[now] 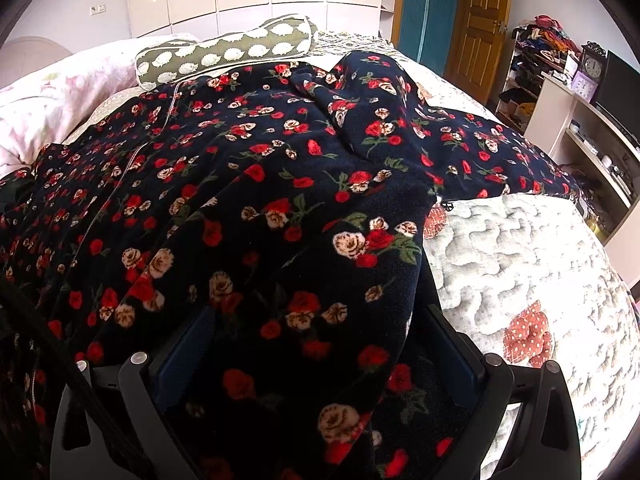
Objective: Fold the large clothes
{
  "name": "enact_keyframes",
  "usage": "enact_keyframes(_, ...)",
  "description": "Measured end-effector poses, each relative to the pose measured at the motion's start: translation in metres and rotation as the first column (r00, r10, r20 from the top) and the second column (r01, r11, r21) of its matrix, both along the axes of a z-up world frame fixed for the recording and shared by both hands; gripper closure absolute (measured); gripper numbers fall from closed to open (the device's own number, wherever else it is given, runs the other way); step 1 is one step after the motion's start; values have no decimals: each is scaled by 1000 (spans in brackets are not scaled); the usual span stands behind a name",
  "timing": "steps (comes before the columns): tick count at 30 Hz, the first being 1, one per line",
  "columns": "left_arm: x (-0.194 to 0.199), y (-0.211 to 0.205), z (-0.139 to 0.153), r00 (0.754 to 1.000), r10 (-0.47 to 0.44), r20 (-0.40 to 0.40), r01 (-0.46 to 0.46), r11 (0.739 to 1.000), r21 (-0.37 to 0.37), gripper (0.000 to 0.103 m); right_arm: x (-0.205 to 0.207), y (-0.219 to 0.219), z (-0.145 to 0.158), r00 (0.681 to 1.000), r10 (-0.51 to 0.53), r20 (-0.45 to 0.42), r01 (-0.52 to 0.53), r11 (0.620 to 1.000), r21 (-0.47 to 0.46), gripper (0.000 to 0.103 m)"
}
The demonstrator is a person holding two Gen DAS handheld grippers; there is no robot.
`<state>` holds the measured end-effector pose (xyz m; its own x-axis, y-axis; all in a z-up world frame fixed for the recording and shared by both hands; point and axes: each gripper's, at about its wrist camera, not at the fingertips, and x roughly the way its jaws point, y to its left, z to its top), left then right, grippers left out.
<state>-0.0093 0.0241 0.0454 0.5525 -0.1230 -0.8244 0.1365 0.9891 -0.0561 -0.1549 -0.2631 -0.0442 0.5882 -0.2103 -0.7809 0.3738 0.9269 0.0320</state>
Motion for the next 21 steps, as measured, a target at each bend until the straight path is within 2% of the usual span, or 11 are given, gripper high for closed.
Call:
enact_keyframes(1, -1, 9, 11, 999, -16, 27, 16, 1000, -14, 26, -1, -1, 0, 1000, 0, 0, 0, 1000, -2, 1)
enact_keyframes(3, 4, 33, 34, 995, -30, 96, 29, 1000, 11, 26, -1, -1, 0, 1000, -1, 1, 1, 1000, -6, 1)
enact_keyframes(6, 33, 71, 56, 986, -47, 161, 26, 991, 130, 26, 0, -1, 0, 1000, -2, 1, 2, 1000, -4, 1)
enact_keyframes(7, 49, 88, 58, 985, -47, 168, 15, 983, 183, 26, 0, -1, 0, 1000, -3, 0, 3, 1000, -7, 1)
enact_keyframes(8, 65, 105, 56, 988, -43, 145, 14, 981, 195, 26, 0, 0, -1, 1000, -3, 0, 3, 1000, -9, 1)
enact_keyframes(10, 91, 135, 41, 998, -48, 42, 41, 988, 147, 26, 0, 1, -1, 1000, -6, -2, 6, 1000, -15, 1)
enact_keyframes(11, 104, 147, 31, 998, -65, -19, 67, 988, 142, 30, 1, 1, 0, 1000, -8, -4, 8, 1000, -19, 1)
enact_keyframes(12, 112, 157, 22, 997, -70, -46, 77, 981, 179, 42, 1, 2, 0, 1000, -9, -5, 9, 1000, -24, 1)
enact_keyframes(14, 117, 171, 11, 999, -33, -38, 40, 975, 221, 51, 1, 2, -1, 1000, -11, -5, 11, 1000, -28, 1)
enact_keyframes(17, 110, 196, 2, 1000, 23, -11, -22, 993, 116, 51, 3, 5, -1, 1000, -19, -11, 19, 999, -47, 0)
enact_keyframes(21, 93, 216, 10, 991, 120, 66, -127, 985, 116, 51, 6, 9, -1, 999, -27, -17, 25, 996, -81, 0)
